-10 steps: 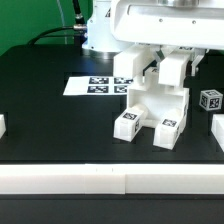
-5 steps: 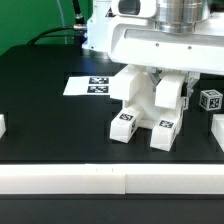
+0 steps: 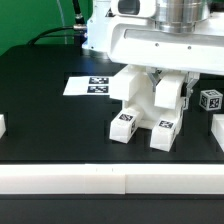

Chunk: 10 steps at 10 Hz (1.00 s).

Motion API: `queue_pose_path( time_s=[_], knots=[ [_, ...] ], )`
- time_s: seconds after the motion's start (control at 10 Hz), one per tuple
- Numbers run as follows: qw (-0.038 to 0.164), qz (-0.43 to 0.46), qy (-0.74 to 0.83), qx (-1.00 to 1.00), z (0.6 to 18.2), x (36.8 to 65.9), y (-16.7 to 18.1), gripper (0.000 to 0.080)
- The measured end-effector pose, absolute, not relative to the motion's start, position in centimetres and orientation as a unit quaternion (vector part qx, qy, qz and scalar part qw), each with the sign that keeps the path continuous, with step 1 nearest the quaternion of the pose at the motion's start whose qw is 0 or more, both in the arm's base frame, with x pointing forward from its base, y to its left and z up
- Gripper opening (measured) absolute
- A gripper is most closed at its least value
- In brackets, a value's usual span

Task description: Assemble chair

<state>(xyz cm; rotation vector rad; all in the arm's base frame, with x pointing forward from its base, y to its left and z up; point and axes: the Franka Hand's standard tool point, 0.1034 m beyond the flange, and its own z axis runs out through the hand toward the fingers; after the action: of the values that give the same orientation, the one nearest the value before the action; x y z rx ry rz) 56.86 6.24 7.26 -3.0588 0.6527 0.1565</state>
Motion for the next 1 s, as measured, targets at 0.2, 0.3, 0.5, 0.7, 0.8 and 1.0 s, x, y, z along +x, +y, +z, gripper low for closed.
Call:
queue_pose_path(
  time_s=[0.2,0.3,0.5,0.7,0.8,1.0],
  knots=[
    [0.005,0.05,0.208,-0.977,7.22,56.82,6.23,0.0459],
    [0.005,0.051,0.208,-0.977,7.21,56.82,6.23,0.0581],
    [0.005,0.051,0.208,-0.977,7.21,56.81,6.23,0.0637],
    [0.005,0.051,0.208,-0.977,7.21,56.81,6.23,0.0647],
    [0.005,0.051,0.208,-0.977,7.21,56.81,6.23,0.0647],
    [0.007,0.047,0.203,-0.978,7.96,57.06,5.83,0.0648]
  ],
)
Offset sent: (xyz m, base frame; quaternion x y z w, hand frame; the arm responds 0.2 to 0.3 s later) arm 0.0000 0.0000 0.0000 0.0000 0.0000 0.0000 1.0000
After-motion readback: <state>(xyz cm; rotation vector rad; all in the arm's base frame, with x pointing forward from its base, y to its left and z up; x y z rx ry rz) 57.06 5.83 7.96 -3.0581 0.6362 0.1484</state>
